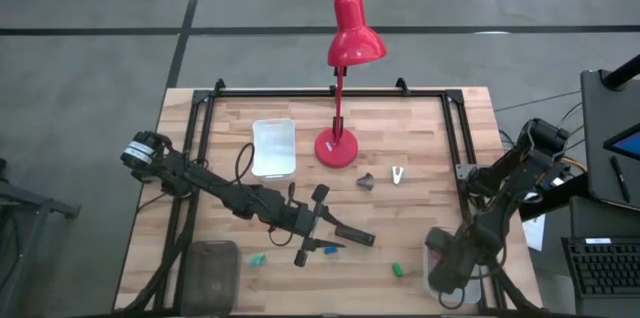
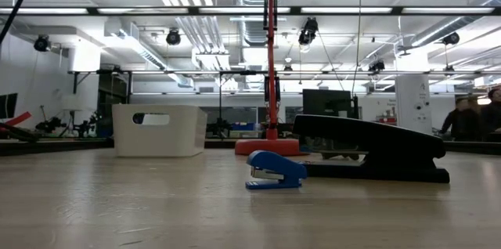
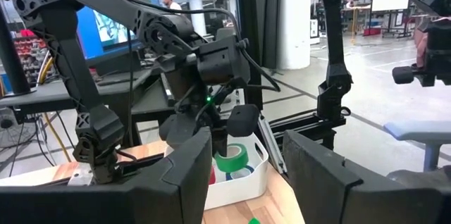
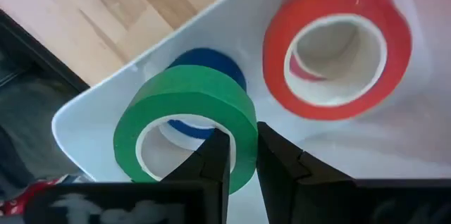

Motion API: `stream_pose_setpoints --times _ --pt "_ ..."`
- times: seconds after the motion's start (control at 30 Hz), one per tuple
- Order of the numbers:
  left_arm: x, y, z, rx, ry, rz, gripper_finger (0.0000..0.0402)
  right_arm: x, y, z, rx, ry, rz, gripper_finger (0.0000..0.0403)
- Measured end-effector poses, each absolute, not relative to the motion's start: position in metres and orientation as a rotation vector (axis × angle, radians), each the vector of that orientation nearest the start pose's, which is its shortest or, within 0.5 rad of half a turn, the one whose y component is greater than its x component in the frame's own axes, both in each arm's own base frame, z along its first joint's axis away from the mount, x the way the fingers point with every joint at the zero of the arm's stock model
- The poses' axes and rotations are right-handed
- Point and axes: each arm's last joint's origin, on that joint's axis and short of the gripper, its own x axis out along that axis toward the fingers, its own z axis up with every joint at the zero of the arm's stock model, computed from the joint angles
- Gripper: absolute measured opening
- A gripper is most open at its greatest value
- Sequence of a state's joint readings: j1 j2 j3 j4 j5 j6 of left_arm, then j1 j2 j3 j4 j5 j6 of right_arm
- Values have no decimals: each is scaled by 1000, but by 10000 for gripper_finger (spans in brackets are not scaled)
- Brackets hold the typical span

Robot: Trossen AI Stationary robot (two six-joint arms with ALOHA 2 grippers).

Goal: Pick and place Stapler, Stapler remover, tape
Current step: Put the green tape into the bottom white bin

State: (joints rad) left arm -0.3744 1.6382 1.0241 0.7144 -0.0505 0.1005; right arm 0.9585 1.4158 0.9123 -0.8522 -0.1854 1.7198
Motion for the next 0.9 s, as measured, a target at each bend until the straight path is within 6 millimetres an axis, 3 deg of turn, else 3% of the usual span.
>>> stream_pose_setpoints --times 0.5,0.9 --pt "344 -134 284 80 -107 -322 179 141 215 177 711 1687 -406 69" --pt "344 -134 282 80 -93 -322 179 142 212 186 740 1622 -393 131"
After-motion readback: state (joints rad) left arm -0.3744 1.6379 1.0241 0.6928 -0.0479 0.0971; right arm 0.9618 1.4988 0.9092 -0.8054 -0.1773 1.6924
